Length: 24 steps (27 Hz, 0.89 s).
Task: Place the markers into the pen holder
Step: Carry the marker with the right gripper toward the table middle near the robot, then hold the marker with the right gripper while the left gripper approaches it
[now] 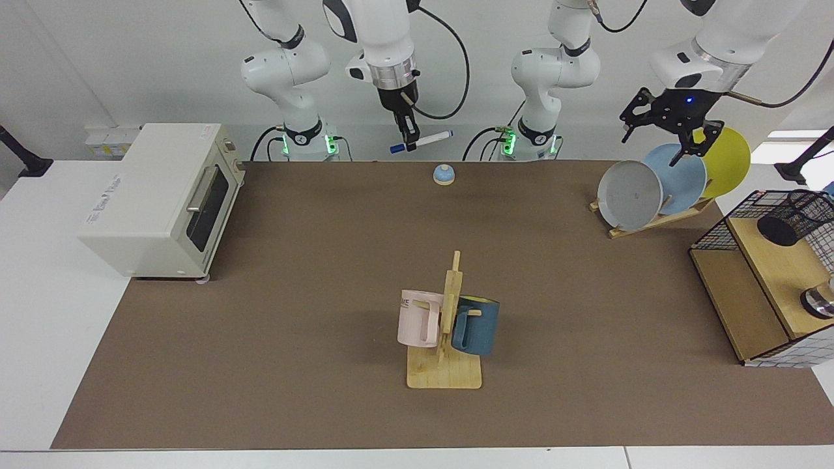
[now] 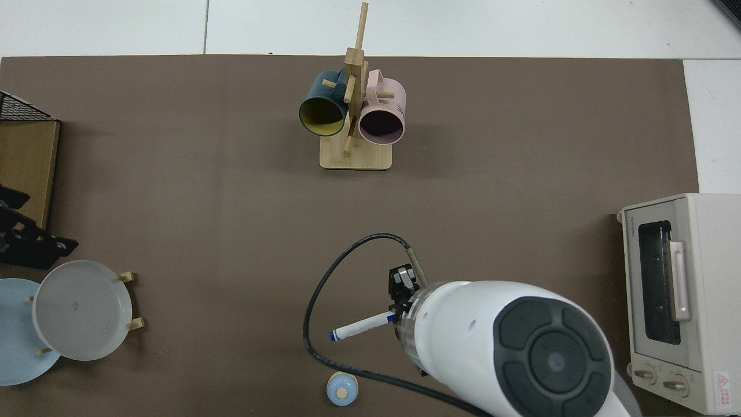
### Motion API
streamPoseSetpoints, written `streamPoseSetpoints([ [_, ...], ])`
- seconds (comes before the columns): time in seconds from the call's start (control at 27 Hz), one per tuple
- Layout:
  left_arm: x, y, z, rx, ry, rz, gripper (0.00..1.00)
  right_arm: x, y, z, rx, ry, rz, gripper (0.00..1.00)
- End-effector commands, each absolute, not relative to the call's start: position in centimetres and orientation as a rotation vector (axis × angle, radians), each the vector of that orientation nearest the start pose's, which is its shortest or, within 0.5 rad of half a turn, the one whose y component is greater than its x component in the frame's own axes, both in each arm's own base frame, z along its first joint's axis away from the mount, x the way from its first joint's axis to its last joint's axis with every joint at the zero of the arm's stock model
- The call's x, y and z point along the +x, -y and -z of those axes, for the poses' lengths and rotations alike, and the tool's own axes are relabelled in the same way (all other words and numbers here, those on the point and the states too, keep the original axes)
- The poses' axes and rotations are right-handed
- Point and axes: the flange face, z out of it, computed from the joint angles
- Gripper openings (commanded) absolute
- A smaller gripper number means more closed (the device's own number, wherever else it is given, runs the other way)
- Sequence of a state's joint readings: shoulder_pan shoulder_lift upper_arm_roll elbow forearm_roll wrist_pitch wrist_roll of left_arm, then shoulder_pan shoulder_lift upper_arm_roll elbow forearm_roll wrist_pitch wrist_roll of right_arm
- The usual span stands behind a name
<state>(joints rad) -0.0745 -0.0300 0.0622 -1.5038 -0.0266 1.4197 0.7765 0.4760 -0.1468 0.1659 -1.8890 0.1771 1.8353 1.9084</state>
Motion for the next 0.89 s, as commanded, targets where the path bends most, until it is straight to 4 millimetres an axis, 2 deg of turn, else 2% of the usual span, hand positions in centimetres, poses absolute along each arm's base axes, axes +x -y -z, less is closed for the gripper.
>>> streamPoseSetpoints([
  [0.0,52.0,0.9,-65.8,-2.766,-1.619,-0.052,0.98,42.0,-35.7,-58.4,-2.265,-1.907,-0.217,0.0],
  [0.11,51.7,1.2,-65.6,-2.643,-1.889,-0.009,0.98,41.5,-37.8,-57.1,-2.265,-1.949,-0.226,0.0],
  [0.22,51.5,1.0,-65.6,-2.536,-2.09,0.046,0.99,41.9,-38.8,-57.2,-2.2,-1.976,-0.229,0.0],
  [0.41,50.1,2.6,-63.6,-2.596,-2.17,0.077,0.99,41.7,-41.1,-57.2,-2.19,-1.952,-0.241,0.0],
  [0.59,49.2,4.8,-62.0,-2.646,-2.174,0.049,1.0,42.0,-43.1,-57.0,-2.136,-1.988,-0.255,0.0],
  [0.74,49.0,6.4,-61.4,-2.69,-2.199,0.137,1.0,43.3,-44.3,-56.9,-2.102,-2.014,-0.267,0.0],
  [0.85,48.2,9.3,-61.3,-2.688,-2.211,0.182,0.99,44.0,-44.6,-56.4,-2.078,-2.044,-0.269,0.0],
])
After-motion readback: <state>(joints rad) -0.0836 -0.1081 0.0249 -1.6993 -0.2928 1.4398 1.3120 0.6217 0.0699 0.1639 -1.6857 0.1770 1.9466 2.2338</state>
